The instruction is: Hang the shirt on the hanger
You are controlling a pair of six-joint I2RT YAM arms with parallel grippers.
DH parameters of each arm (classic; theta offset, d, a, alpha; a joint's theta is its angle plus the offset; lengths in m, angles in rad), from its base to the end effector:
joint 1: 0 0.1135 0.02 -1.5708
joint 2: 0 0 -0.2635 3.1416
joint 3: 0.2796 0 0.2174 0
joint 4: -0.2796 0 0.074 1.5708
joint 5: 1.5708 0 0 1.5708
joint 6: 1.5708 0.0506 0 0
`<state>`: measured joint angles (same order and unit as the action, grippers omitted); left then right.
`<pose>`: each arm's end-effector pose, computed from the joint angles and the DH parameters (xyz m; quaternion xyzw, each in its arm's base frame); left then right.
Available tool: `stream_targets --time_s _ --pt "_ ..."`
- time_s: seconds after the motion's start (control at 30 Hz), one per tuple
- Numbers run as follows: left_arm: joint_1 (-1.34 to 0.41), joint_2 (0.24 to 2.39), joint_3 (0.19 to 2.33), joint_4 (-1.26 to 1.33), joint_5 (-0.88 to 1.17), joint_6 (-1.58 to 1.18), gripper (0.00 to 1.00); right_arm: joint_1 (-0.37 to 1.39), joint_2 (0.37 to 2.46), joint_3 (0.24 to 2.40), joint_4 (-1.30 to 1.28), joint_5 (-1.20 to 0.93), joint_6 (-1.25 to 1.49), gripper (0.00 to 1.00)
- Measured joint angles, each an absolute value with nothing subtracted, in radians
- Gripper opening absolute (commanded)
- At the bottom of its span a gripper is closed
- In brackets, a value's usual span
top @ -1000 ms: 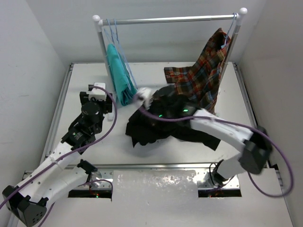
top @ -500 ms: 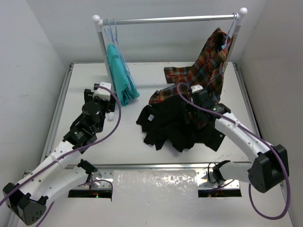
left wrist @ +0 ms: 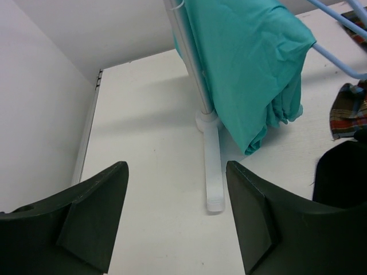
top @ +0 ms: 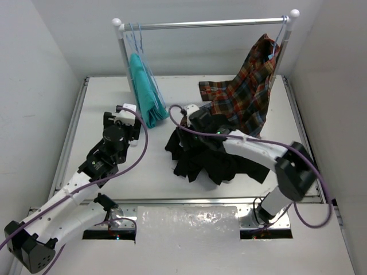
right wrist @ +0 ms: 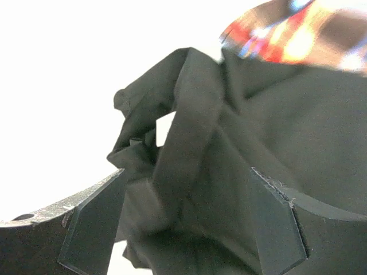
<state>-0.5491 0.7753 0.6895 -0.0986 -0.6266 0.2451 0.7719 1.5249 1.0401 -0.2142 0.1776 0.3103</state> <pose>0.1504 -0.0572 0.3187 0.1014 0.7510 0.1423 0.6368 0.2323 0.2137 0.2528 -0.1701 0.8875 0.1477 0.4019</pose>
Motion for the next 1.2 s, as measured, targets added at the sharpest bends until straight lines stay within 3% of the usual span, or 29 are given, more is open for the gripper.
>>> stream_targets --time_s 0.07,0.13,0.17,0.2,0.23,0.43,0.63,0.8,1.03,1.2 --pt "-0.55 0.767 0.685 -0.106 -0.635 0.242 0.66 0.769 1.629 1.059 -0.192 0.145 0.337 0.81" --pt "-0.55 0.76 0.683 -0.112 -0.64 0.239 0.66 0.769 1.73 1.096 -0.192 0.134 0.349 0.72" --pt "-0.55 0.755 0.681 -0.114 -0.64 0.238 0.66 0.768 1.773 1.114 -0.193 0.127 0.351 0.59" --pt "-0.55 0.752 0.679 -0.116 -0.639 0.237 0.65 0.768 1.808 1.132 -0.195 0.124 0.352 0.22" --pt "-0.55 0.75 0.676 -0.117 -0.638 0.237 0.65 0.768 1.835 1.148 -0.198 0.118 0.347 0.01" --pt "-0.55 0.759 0.667 -0.174 -0.516 0.252 0.76 0.761 1.841 1.203 -0.234 -0.041 0.25 0.0" --pt "-0.551 0.795 0.653 -0.215 -0.186 0.394 0.85 0.756 1.535 1.147 -0.238 -0.307 0.089 0.0" --pt "-0.558 0.933 0.669 -0.178 0.039 0.537 0.87 0.756 1.439 1.184 -0.373 -0.432 -0.035 0.0" --pt "-0.56 1.151 0.734 -0.085 0.331 0.634 0.88 0.751 1.382 1.165 -0.627 -0.425 -0.136 0.0" --pt "-0.585 1.248 0.733 -0.006 0.474 0.646 0.89 0.738 1.139 0.937 -0.614 -0.327 -0.074 0.0"
